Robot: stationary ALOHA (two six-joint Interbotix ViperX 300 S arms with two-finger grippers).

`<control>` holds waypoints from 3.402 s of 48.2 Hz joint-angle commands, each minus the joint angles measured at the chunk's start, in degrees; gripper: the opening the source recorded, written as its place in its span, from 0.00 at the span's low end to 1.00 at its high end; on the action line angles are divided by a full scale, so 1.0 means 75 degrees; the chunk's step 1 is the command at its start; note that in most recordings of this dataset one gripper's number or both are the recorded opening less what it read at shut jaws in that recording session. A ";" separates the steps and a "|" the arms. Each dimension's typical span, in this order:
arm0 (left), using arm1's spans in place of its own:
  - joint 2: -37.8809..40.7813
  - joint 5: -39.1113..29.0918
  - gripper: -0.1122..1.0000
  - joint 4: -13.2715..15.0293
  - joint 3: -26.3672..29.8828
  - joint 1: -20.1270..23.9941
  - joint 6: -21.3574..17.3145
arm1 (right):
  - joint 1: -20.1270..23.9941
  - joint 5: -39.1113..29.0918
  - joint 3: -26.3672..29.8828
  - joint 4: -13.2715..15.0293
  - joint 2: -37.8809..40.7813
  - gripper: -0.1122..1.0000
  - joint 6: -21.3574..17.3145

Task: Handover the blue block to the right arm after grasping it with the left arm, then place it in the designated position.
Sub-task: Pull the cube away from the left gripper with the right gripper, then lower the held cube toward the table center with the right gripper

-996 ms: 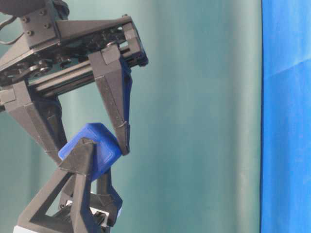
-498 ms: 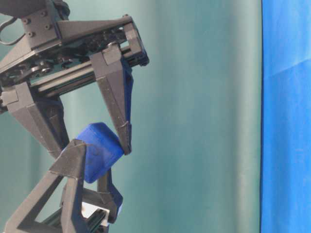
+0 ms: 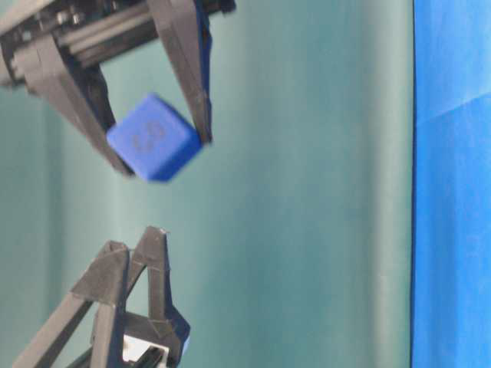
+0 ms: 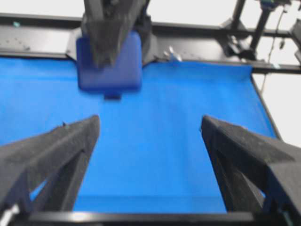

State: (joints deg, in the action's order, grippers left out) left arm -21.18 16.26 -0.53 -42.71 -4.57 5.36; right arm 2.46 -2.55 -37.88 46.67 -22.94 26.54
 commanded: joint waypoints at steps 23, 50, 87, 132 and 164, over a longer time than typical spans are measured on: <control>-0.0199 0.0047 0.93 -0.0012 0.0023 0.0000 0.0000 | 0.0234 -0.0504 -0.0316 -0.0223 -0.0902 0.50 -0.0129; -0.0199 0.0035 0.93 -0.0012 0.0023 0.0000 -0.0023 | 0.0234 -0.0539 -0.0281 -0.2449 -0.0937 0.50 -0.5438; -0.0199 0.0035 0.93 -0.0012 0.0035 0.0000 -0.0012 | 0.0234 -0.0961 -0.0246 -0.2438 -0.0949 0.50 -0.6891; -0.0199 0.0035 0.93 -0.0012 0.0059 -0.0012 -0.0012 | 0.0258 -0.1582 -0.0246 -0.2473 -0.0961 0.50 -0.6961; -0.0199 0.0035 0.93 -0.0012 0.0082 -0.0012 0.0023 | 0.0680 -0.3293 -0.0246 -0.2484 -0.0949 0.50 -0.6949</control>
State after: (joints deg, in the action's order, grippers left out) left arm -22.24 16.26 -0.62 -43.59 -4.57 5.36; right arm 7.47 -27.86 -40.87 28.13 -29.36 -25.49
